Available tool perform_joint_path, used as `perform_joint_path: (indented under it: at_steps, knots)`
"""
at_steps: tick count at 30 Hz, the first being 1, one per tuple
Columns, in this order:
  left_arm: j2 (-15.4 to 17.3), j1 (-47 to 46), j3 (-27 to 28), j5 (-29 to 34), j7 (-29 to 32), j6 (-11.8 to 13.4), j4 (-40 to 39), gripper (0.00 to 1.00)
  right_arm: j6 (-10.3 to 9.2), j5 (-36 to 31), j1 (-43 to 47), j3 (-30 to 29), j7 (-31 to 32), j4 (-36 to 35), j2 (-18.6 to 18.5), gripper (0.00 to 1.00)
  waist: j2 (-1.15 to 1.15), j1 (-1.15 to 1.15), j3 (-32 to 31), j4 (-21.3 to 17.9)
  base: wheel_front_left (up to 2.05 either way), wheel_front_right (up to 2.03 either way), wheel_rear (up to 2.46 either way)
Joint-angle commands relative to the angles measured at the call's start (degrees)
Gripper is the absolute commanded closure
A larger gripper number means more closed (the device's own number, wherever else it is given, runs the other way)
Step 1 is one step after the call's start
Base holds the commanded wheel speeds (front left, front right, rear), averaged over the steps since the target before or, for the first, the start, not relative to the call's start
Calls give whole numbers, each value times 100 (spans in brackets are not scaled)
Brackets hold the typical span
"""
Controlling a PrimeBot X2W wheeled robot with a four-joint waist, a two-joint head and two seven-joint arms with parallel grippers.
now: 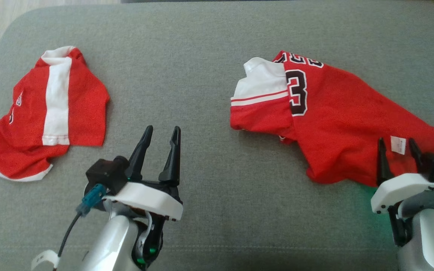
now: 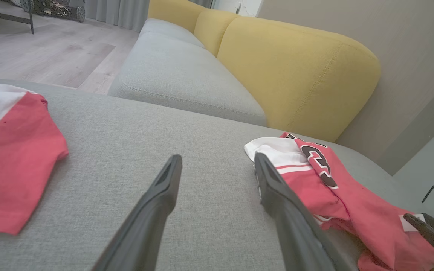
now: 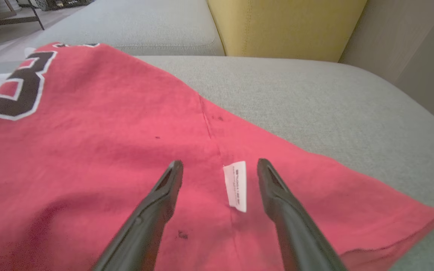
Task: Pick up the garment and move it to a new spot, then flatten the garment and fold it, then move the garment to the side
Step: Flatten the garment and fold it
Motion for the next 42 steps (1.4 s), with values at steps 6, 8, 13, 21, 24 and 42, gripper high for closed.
perform_joint_path:
  at_steps: [6,8,13,21,24,42]
  knots:
    - [18,-248,203,64,-30,-46,-140,0,43,-48,-402,135,-213,190,-88,100,0,0,16,64,0,0,0]
    - [18,-251,200,56,-30,-40,-132,0,43,-28,-445,218,-286,195,-107,100,0,0,-5,67,0,0,0]
    - [18,-219,162,2,-30,-19,-119,0,43,84,-486,632,-420,6,-146,100,0,0,-138,80,0,0,0]
    - [18,-88,141,-119,-30,44,-121,0,43,723,-693,2269,-234,-1150,-480,100,0,0,-534,105,0,0,0]
    - [18,-22,136,-159,-30,65,-126,0,43,1102,-874,2937,2,-1731,-662,100,0,0,-669,123,0,0,0]
    - [18,-144,66,-258,-30,133,-332,0,43,2303,-3061,2118,792,-1817,-1783,100,0,0,-166,246,0,0,0]
